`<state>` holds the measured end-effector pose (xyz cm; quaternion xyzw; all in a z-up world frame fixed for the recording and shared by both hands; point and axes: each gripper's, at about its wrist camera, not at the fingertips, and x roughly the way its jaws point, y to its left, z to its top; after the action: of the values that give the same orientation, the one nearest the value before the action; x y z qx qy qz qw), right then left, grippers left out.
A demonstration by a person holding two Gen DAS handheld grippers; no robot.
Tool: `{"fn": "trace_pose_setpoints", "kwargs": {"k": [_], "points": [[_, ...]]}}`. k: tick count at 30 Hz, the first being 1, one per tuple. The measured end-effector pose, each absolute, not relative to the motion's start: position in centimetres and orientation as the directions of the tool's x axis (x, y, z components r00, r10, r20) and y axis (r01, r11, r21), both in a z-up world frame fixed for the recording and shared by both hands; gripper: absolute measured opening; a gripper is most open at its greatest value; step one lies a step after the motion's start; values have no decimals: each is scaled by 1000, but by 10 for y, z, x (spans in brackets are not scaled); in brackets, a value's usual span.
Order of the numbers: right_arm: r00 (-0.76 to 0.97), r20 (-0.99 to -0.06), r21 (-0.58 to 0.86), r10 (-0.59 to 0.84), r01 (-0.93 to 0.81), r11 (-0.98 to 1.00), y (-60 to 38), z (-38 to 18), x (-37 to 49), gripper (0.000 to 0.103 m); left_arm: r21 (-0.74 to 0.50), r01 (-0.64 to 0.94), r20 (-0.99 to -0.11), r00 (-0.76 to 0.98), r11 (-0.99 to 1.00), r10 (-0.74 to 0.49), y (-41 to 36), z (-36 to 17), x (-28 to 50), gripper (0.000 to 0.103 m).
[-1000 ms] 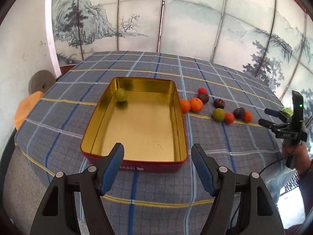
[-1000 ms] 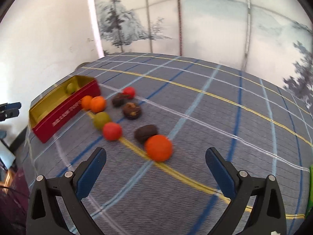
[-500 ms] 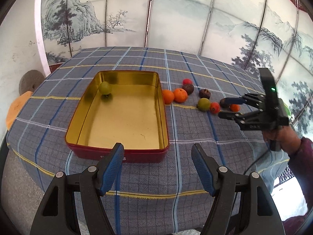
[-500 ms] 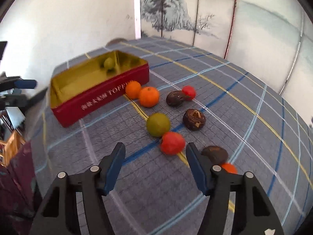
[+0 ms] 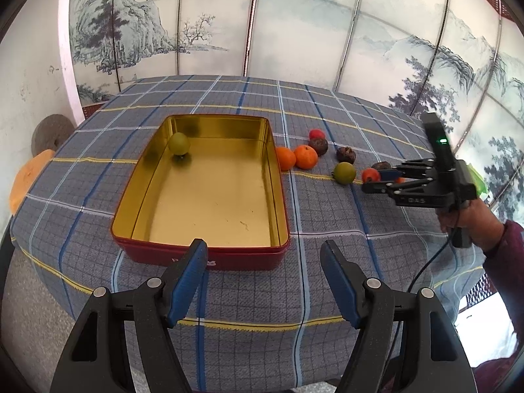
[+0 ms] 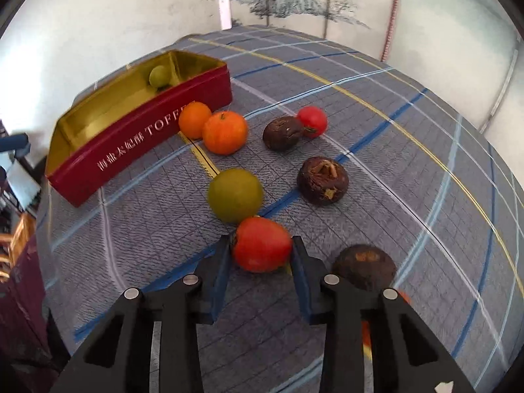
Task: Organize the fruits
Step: 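Carry the red tomato in the right gripper into the tin and release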
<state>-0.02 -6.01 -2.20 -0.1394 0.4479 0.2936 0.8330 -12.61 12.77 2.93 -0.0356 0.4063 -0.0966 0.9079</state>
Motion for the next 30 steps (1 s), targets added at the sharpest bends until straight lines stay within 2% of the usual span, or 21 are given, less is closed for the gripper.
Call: {"fn": "trace_pose_setpoints", "kwargs": {"k": [7, 11, 21, 30], "points": [[424, -735, 111, 530, -696, 710, -19, 34, -27, 32, -151, 142, -715, 667, 978, -208, 131, 34, -128, 72], [376, -705, 154, 601, -747, 647, 27, 50, -18, 32, -120, 109, -714, 681, 987, -163, 138, 37, -132, 72], [253, -780, 176, 572, -788, 590, 140, 24, 19, 33, -33, -10, -733, 680, 999, -18, 168, 32, -137, 72], [241, -824, 161, 512, -768, 620, 179, 6, 48, 33, -1, -72, -745, 665, 997, 47, 191, 20, -142, 72]]}}
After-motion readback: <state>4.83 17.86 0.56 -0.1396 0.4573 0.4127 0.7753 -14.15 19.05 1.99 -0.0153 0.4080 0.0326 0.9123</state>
